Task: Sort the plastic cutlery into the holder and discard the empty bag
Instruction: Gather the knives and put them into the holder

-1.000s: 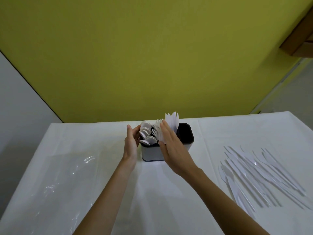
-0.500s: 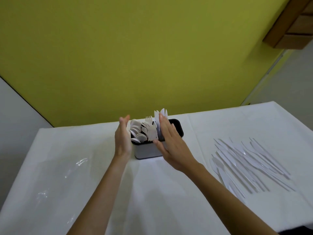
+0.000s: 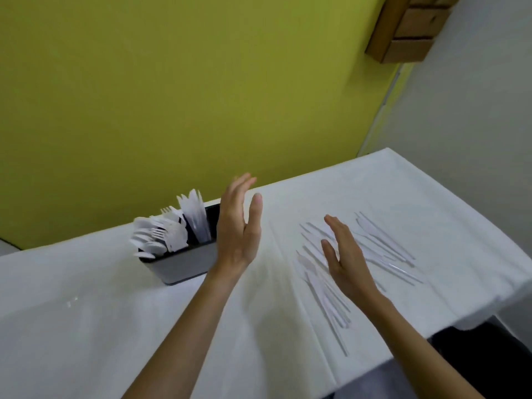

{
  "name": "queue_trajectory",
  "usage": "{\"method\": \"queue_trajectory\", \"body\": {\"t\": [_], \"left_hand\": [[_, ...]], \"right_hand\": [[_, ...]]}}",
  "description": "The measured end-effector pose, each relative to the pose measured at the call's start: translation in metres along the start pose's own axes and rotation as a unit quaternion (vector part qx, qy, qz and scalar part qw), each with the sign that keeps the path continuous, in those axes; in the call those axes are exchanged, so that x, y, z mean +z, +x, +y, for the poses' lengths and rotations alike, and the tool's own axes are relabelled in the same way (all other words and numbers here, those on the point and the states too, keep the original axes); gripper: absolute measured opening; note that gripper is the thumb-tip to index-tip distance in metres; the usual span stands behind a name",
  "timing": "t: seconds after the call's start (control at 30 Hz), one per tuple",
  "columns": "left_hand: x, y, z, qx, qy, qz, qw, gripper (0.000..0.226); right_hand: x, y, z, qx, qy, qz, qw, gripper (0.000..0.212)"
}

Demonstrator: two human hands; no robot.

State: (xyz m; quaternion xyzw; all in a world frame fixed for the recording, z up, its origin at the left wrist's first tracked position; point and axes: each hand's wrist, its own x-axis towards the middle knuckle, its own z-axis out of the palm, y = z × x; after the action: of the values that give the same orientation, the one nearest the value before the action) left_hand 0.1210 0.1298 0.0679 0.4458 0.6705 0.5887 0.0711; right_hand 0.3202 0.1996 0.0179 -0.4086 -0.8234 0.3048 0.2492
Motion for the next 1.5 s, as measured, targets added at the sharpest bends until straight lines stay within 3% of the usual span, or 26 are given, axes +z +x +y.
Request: {"method": "queue_trajectory", "body": {"t": [0.13,0.2,0.3,0.4,0.6,0.8,0.9,1.03,1.23,1.4,1.5], "left_hand": [[0.053,-0.028,-0.007,-0.109,0.085,-0.098,0.986,0.031],[0.074,-0.044,-0.015,-0.206,0.178,-0.193,0.942,0.027],[0.095,-0.067,-0.026,-0.328,0.281,-0.313,0.846,0.049],[0.114,-0.085,-0.026,-0.369,0.306,-0.323,0.816,0.074],[0.151,-0.096,-0.019,-0.361,0.346,-0.294,0.814,0.097],[0.155,-0.094,-0.024,-0.373,0.298,-0.232,0.847,0.047],[0.155,-0.091,-0.025,-0.366,0.290,-0.218,0.857,0.030],[0.155,-0.089,-0.027,-0.366,0.273,-0.203,0.866,0.025],[0.151,-0.082,-0.032,-0.398,0.203,-0.130,0.885,0.006],[0.146,-0.077,-0.040,-0.454,0.108,-0.062,0.882,0.005],[0.147,-0.075,-0.038,-0.475,0.063,-0.034,0.877,0.014]], "right_hand": [[-0.036,-0.006,0.068,0.035,-0.054,0.031,0.997,0.039],[-0.053,-0.004,0.102,0.060,-0.068,0.042,0.995,0.035],[-0.076,0.001,0.143,0.123,-0.089,0.034,0.988,0.032],[-0.088,0.014,0.173,0.190,-0.132,-0.001,0.973,0.036],[-0.088,0.057,0.194,0.207,-0.228,-0.107,0.945,0.047],[-0.079,0.080,0.194,0.205,-0.183,-0.143,0.951,0.031],[-0.078,0.083,0.195,0.205,-0.191,-0.169,0.945,0.042],[-0.079,0.086,0.199,0.199,-0.196,-0.195,0.940,0.046],[-0.078,0.091,0.203,0.206,-0.187,-0.205,0.938,0.030],[-0.082,0.088,0.209,0.176,-0.149,-0.179,0.957,0.006],[-0.084,0.088,0.210,0.185,-0.135,-0.177,0.957,0.009]]}}
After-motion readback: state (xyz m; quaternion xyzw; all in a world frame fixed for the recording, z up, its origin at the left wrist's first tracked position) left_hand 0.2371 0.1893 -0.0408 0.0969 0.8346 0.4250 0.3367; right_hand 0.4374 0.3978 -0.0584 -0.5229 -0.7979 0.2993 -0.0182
